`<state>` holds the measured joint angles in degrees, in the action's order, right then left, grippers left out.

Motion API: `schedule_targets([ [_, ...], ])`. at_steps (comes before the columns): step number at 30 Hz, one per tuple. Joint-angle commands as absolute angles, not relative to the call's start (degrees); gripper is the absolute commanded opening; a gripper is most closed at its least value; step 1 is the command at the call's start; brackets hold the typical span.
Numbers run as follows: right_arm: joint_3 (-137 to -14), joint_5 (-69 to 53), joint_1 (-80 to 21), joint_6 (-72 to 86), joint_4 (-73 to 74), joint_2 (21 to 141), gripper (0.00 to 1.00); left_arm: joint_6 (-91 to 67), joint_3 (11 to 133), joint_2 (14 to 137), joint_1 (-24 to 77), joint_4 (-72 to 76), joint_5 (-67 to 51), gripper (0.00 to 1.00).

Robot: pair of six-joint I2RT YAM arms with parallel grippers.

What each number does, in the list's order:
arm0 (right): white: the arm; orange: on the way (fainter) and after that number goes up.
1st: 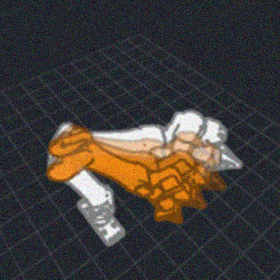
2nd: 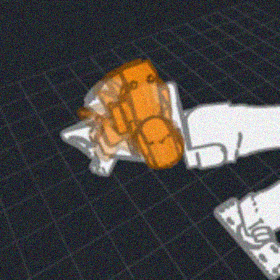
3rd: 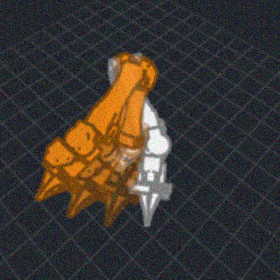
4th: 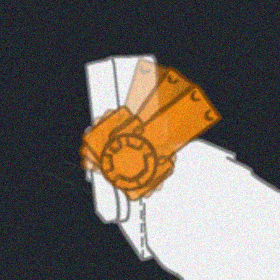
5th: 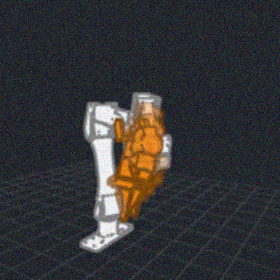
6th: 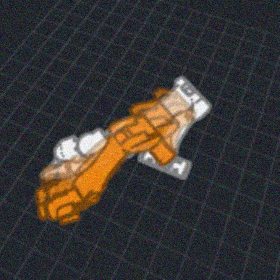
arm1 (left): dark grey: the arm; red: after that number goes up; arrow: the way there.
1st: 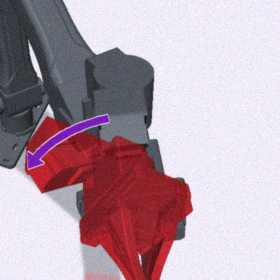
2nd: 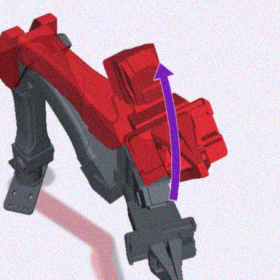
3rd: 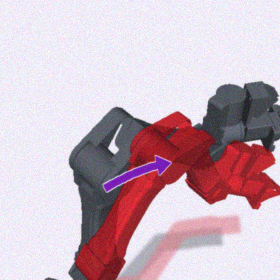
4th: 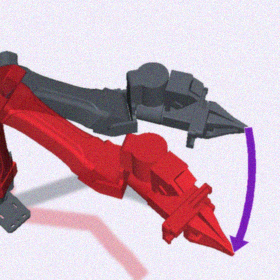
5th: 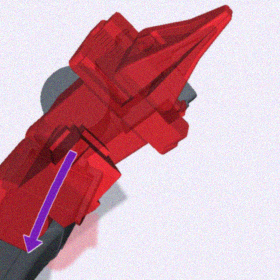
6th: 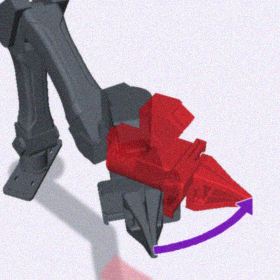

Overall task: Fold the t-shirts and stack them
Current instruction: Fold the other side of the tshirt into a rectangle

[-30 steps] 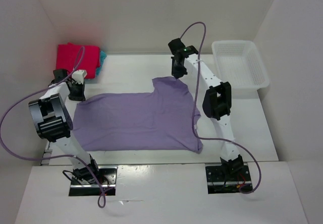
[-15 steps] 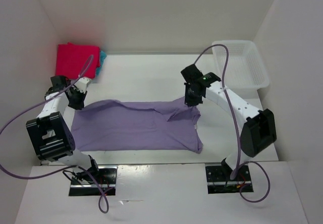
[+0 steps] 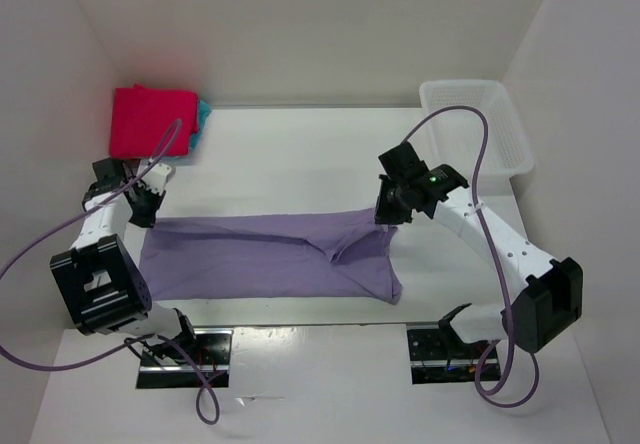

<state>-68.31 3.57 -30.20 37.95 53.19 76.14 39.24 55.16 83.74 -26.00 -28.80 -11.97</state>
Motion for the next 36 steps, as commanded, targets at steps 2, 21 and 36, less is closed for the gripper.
schedule_targets([
  [2, -70.9, 1.2, -29.8, 39.1, 52.5, 74.4, 0.00, 40.8, 60.0, 83.8, -28.3, -29.1, -12.2, 0.00],
  [21, -54.9, -8.8, -29.8, 43.4, 49.0, 70.4, 0.00, 46.3, 52.3, 87.7, -28.9, -28.0, -10.5, 0.00],
  [36, -54.3, -7.7, -29.8, 42.9, 47.5, 72.0, 0.00, 53.3, 50.4, 82.5, -31.2, -35.2, -6.7, 0.40],
])
